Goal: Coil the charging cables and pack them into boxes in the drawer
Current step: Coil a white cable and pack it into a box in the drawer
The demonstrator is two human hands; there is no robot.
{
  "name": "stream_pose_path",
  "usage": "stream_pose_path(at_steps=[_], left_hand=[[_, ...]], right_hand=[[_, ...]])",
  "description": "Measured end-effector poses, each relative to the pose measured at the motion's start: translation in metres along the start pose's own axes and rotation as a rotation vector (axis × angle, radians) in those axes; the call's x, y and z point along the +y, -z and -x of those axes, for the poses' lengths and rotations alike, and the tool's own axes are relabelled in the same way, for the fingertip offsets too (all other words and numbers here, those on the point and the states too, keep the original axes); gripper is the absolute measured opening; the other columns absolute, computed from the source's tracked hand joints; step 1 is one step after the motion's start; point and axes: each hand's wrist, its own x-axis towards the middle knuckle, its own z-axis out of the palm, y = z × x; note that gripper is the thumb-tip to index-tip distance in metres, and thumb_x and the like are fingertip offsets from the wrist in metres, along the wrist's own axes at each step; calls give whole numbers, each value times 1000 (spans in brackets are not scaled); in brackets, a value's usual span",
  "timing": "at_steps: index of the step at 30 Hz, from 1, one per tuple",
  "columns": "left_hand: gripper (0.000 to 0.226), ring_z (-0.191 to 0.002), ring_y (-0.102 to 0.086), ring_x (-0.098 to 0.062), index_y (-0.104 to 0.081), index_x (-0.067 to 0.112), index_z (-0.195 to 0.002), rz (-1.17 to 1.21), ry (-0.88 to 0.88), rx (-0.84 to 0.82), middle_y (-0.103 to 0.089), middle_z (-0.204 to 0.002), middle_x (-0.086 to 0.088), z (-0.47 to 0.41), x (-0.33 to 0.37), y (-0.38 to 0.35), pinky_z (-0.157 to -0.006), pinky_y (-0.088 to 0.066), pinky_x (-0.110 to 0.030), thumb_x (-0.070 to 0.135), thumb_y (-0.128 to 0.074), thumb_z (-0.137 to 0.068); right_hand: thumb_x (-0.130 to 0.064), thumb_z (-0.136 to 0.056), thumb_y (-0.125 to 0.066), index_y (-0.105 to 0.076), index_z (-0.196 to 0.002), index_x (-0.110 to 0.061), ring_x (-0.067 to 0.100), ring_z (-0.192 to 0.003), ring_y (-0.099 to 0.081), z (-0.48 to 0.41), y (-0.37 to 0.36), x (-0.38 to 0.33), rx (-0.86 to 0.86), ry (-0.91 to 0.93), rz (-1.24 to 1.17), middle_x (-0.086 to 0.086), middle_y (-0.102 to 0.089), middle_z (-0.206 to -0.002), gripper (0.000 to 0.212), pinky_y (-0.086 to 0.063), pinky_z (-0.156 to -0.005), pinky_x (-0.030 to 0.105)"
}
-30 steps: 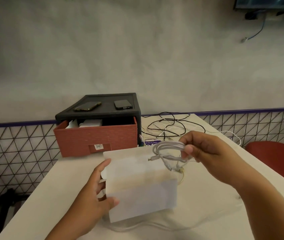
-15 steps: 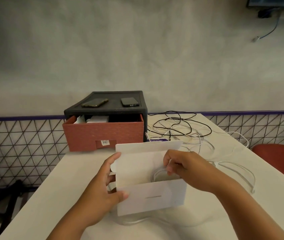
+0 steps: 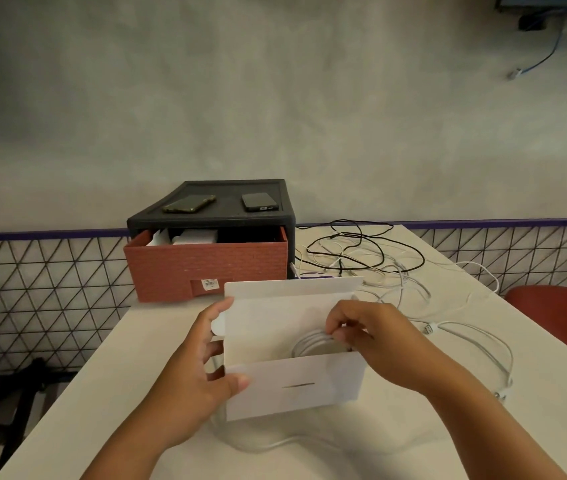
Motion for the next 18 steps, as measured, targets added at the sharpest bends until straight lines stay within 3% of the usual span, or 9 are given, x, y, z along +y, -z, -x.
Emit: stream_pose_path(at_steps=[6, 14, 18], left_hand=[[86, -98, -59, -1, -39, 49, -120, 14, 5, 7, -65, -108, 8, 1, -3, 0, -68, -51, -17, -17, -67, -72], [85, -98, -60, -3, -37, 48, -123, 4, 13, 0, -62, -115, 2, -3, -9, 5, -73, -50, -15, -16, -65, -74], [83, -102, -61, -5, -38, 49, -120, -13, 17, 31, -64, -110, 1, -10, -11, 15, -79, -49, -20, -14, -65, -75]], right_hand=[[-7, -87, -51, -66, -85, -27, 10, -79, -56, -3, -6, 3, -47, -60, 190, -9, -64, -81, 25, -44, -69, 24], [-11, -93, -46, -70, -105, -25, 17, -96, -53, -5, -20, 24, 6, 119, 308, -7, -56, -103, 31, -44, -81, 25], [-12, -87, -51, -70, -104, -26, 17, -93, -51, -1, -25, 32, 183, 161, 196, -11, -54, -100, 29, -36, -75, 13]])
